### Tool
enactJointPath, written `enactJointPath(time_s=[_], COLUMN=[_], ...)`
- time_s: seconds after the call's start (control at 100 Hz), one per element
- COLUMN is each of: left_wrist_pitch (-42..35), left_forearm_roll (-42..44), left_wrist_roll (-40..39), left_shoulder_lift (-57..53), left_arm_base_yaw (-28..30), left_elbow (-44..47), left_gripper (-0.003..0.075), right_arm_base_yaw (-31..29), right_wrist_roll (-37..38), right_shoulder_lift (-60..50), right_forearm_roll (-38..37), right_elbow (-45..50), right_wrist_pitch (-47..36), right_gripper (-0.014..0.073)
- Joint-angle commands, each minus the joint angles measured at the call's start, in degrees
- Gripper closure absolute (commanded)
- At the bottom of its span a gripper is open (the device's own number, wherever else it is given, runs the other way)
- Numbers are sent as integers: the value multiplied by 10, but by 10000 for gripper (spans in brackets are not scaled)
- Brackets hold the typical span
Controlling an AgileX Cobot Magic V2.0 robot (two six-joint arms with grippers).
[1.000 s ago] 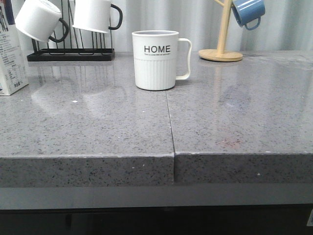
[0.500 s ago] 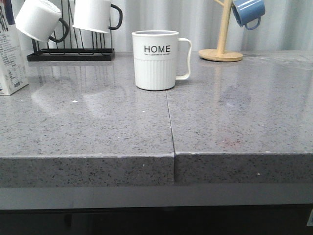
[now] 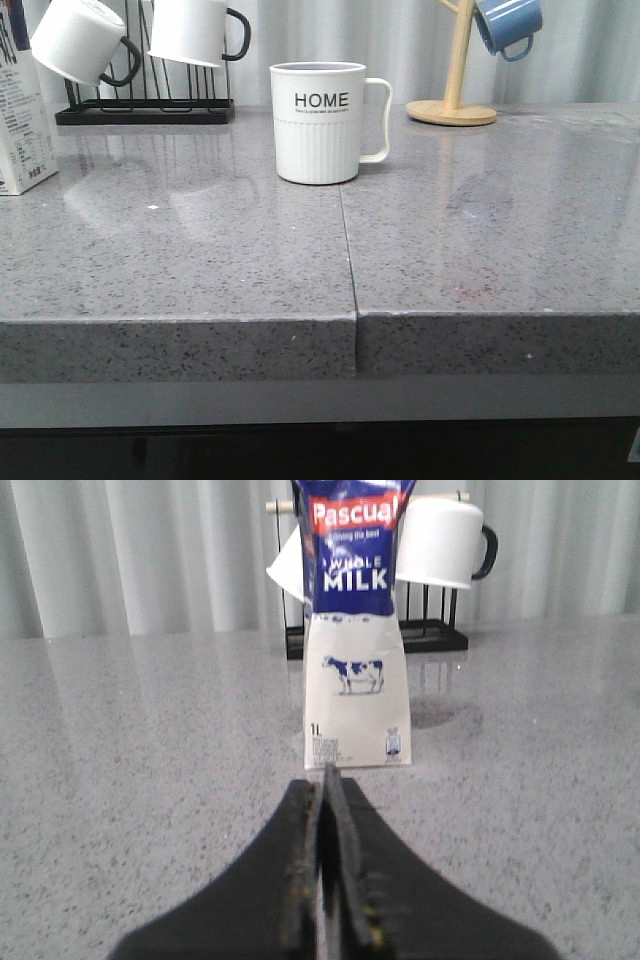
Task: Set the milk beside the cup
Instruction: 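Open the right gripper and withdraw it from the mug, then reach the left gripper to the Pascual milk carton and grasp it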
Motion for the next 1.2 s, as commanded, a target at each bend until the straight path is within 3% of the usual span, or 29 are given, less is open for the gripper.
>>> enactJointPath(time_s=[0.0, 0.26, 0.65, 0.97, 1.04, 1.08, 1.19], left_wrist_pitch=[-57, 9, 24, 7, 1, -2, -16], left_forearm_roll=[-22, -43, -45, -51, -55, -55, -55], left_wrist_roll=[-1, -1, -1, -1, -1, -1, -1], left_shoulder_lift=[-18, 51, 333, 462, 471, 471, 471], left_arm_base_yaw=[1, 2, 2, 2, 2, 2, 2], left_elbow=[22, -66, -268, -296, -296, -296, -296], left_gripper=[741, 741, 741, 737, 684, 612, 297], right_arm_base_yaw=[-4, -4, -4, -4, -4, -4, -4], right_wrist_roll=[2, 2, 2, 2, 2, 2, 2], right_shoulder_lift=[-1, -1, -1, -1, -1, -1, -1], right_forearm_roll=[-5, -5, -5, -5, -5, -5, -5], right_elbow=[-15, -15, -15, -15, -15, -15, -15], right_wrist_pitch=[-39, -39, -39, -39, -39, -39, -39], right_gripper=[715, 715, 715, 715, 715, 715, 715])
